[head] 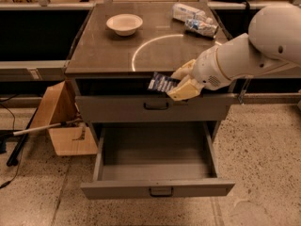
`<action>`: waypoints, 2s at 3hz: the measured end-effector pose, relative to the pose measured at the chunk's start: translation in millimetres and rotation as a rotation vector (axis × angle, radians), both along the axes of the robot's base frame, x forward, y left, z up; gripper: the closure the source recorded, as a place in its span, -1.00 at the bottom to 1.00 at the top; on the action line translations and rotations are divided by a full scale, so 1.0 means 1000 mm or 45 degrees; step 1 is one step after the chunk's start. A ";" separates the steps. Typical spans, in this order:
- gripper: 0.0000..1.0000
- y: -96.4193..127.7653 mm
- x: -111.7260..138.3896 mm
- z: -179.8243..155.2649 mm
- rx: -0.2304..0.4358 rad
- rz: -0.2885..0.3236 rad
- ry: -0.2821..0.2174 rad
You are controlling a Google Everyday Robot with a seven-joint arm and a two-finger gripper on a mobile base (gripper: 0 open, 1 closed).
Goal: Place rxbar blueberry into middle drawer
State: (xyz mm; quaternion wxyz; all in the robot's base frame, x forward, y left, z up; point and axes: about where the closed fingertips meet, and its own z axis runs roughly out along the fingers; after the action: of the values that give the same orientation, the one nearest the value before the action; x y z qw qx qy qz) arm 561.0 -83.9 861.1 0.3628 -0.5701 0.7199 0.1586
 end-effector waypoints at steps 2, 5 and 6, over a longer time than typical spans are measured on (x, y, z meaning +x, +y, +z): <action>1.00 0.003 -0.010 -0.067 0.058 -0.063 0.090; 1.00 0.001 -0.023 -0.174 -0.070 -0.241 0.113; 1.00 -0.002 -0.026 -0.206 -0.088 -0.267 0.154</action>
Offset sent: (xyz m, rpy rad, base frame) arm -0.0139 0.0002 -0.1082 0.0658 0.1041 -0.0938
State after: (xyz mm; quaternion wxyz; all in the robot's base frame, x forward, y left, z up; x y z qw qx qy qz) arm 534.7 -85.5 654.8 0.3135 -0.4932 0.8011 0.1290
